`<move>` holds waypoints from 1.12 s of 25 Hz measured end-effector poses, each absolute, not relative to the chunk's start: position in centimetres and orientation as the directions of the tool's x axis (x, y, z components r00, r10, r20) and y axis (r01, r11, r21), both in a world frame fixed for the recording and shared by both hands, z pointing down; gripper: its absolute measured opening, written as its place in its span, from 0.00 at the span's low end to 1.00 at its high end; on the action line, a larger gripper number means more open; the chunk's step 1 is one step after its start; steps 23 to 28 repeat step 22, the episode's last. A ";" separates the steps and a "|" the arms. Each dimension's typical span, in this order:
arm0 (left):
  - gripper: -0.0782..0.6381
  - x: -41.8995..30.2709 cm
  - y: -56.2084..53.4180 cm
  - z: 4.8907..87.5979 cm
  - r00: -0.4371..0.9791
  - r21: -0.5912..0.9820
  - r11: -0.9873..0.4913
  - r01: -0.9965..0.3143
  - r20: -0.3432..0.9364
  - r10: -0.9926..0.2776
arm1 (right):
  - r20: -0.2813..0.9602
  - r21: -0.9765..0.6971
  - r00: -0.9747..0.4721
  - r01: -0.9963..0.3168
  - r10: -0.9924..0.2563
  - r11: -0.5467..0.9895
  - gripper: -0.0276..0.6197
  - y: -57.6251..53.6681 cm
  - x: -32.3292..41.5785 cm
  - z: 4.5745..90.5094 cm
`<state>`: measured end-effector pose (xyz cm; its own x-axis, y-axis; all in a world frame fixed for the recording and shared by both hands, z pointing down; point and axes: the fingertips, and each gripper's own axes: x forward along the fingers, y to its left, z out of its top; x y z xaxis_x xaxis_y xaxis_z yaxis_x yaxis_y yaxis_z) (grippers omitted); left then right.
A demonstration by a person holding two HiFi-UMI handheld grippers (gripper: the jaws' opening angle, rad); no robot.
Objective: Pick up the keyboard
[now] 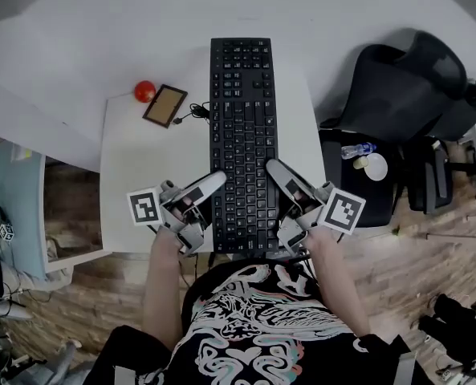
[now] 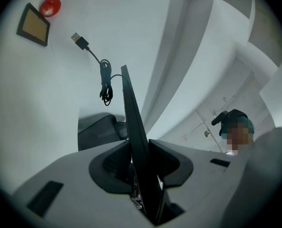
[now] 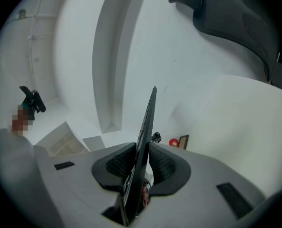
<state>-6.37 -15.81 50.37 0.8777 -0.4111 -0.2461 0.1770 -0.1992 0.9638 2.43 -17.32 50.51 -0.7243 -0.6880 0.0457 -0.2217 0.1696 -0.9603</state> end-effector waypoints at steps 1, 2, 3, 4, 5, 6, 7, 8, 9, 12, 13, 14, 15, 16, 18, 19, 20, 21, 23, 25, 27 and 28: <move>0.27 -6.4 -15.8 50.3 0.878 0.964 -0.197 0.177 -0.245 -0.412 | 0.047 -0.960 -0.725 -0.222 -0.688 0.169 0.20 -17.3 2.4 50.5; 0.27 -6.4 -15.8 50.3 0.877 0.965 -0.195 0.177 -0.244 -0.413 | 0.050 -0.960 -0.725 -0.223 -0.687 0.166 0.20 -17.3 2.4 50.5; 0.27 -6.4 -15.8 50.3 0.877 0.965 -0.192 0.177 -0.243 -0.414 | 0.054 -0.961 -0.725 -0.225 -0.686 0.162 0.20 -17.3 2.4 50.5; 0.27 -6.4 -15.8 50.2 0.878 0.966 -0.189 0.176 -0.241 -0.414 | 0.058 -0.961 -0.725 -0.227 -0.686 0.158 0.20 -17.3 2.4 50.4; 0.27 -6.4 -15.8 50.2 0.878 0.967 -0.186 0.176 -0.239 -0.414 | 0.060 -0.961 -0.725 -0.227 -0.686 0.155 0.20 -17.3 2.4 50.4; 0.27 -6.4 -15.8 50.1 0.878 0.967 -0.184 0.175 -0.238 -0.414 | 0.061 -0.962 -0.724 -0.226 -0.687 0.154 0.20 -17.3 2.4 50.3; 0.27 -6.3 -15.8 50.1 0.879 0.968 -0.182 0.175 -0.237 -0.414 | 0.060 -0.962 -0.724 -0.225 -0.687 0.153 0.20 -17.3 2.5 50.3; 0.27 -6.3 -15.8 50.0 0.879 0.968 -0.182 0.175 -0.237 -0.414 | 0.059 -0.963 -0.723 -0.224 -0.688 0.153 0.20 -17.3 2.5 50.2; 0.27 -6.3 -15.9 50.0 0.879 0.968 -0.181 0.176 -0.237 -0.414 | 0.058 -0.963 -0.723 -0.223 -0.689 0.154 0.20 -17.3 2.5 50.3; 0.27 -6.3 -15.9 50.1 0.879 0.967 -0.181 0.177 -0.238 -0.413 | 0.055 -0.963 -0.723 -0.221 -0.689 0.155 0.20 -17.3 2.4 50.4; 0.27 -6.3 -15.9 50.1 0.879 0.967 -0.181 0.178 -0.240 -0.413 | 0.056 -0.963 -0.723 -0.220 -0.688 0.153 0.20 -17.3 2.4 50.4; 0.27 -6.3 -15.8 50.1 0.878 0.967 -0.181 0.180 -0.241 -0.413 | 0.056 -0.964 -0.724 -0.219 -0.688 0.152 0.20 -17.3 2.4 50.4; 0.27 -6.3 -15.8 50.1 0.877 0.967 -0.180 0.181 -0.241 -0.415 | 0.055 -0.964 -0.724 -0.217 -0.688 0.151 0.20 -17.3 2.4 50.3; 0.27 -6.3 -15.8 50.1 0.877 0.967 -0.179 0.180 -0.240 -0.416 | 0.055 -0.965 -0.724 -0.216 -0.687 0.151 0.20 -17.3 2.4 50.3; 0.27 -6.5 -15.8 50.1 0.878 0.968 -0.176 0.177 -0.236 -0.415 | 0.058 -0.965 -0.724 -0.216 -0.688 0.147 0.20 -17.3 2.3 50.3; 0.27 -6.5 -15.9 50.1 0.879 0.969 -0.174 0.177 -0.235 -0.415 | 0.060 -0.966 -0.723 -0.217 -0.688 0.143 0.20 -17.4 2.3 50.3; 0.27 -6.5 -16.0 50.0 0.879 0.969 -0.172 0.177 -0.234 -0.415 | 0.062 -0.966 -0.722 -0.217 -0.689 0.141 0.20 -17.4 2.3 50.2; 0.27 -6.5 -16.0 50.0 0.879 0.969 -0.169 0.177 -0.233 -0.415 | 0.063 -0.966 -0.722 -0.218 -0.689 0.140 0.20 -17.5 2.3 50.2; 0.27 -6.6 -16.1 49.9 0.879 0.970 -0.167 0.178 -0.233 -0.415 | 0.064 -0.966 -0.722 -0.219 -0.689 0.139 0.20 -17.6 2.3 50.2; 0.27 -6.6 -16.1 49.9 0.879 0.970 -0.167 0.178 -0.233 -0.415 | 0.064 -0.966 -0.722 -0.219 -0.689 0.139 0.20 -17.6 2.3 50.2; 0.27 -6.6 -16.1 49.9 0.879 0.970 -0.167 0.178 -0.233 -0.415 | 0.064 -0.966 -0.722 -0.219 -0.689 0.139 0.20 -17.6 2.3 50.2; 0.27 -6.6 -16.1 49.9 0.879 0.970 -0.167 0.178 -0.233 -0.415 | 0.064 -0.966 -0.722 -0.219 -0.689 0.139 0.20 -17.6 2.3 50.2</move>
